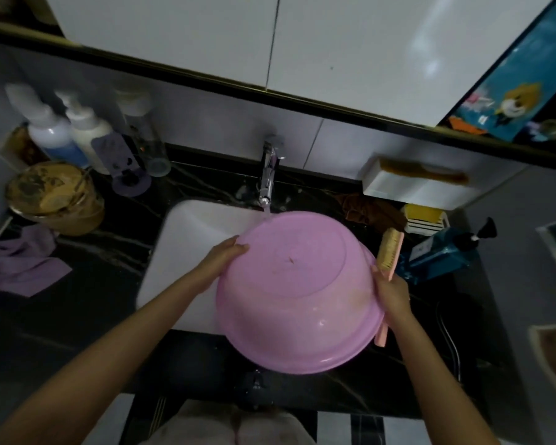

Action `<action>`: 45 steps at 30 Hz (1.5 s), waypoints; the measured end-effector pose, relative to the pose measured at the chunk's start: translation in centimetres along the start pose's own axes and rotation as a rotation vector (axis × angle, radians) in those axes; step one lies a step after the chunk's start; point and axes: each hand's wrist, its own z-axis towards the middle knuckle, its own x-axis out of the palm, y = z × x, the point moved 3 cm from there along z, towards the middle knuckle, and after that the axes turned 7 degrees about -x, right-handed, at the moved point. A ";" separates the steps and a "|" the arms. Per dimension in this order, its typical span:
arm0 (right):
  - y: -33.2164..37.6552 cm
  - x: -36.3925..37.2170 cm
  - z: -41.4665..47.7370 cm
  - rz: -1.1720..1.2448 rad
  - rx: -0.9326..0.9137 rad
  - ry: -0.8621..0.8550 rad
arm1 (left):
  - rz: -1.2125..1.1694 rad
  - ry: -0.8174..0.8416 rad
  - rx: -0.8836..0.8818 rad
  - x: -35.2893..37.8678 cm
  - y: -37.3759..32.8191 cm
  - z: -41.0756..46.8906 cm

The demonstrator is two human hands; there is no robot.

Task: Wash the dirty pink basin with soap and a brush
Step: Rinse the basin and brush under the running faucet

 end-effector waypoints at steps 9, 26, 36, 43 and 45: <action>0.1 -1.1 -3.0 0.149 0.021 -0.200 | 0.029 0.116 0.040 1.7 -1.3 4.3; -0.4 2.7 -12.3 -0.046 0.045 -0.802 | 0.333 0.063 0.118 3.5 -2.6 7.1; 0.5 3.7 -12.8 -0.140 0.038 -0.891 | 0.034 0.205 -0.225 3.6 2.4 12.3; 0.7 4.7 -13.5 -0.142 0.024 -0.876 | 0.199 0.162 -0.027 4.1 -2.4 11.2; 1.0 4.8 -13.5 -0.147 0.013 -0.898 | 0.012 0.223 -0.187 3.9 -1.9 12.6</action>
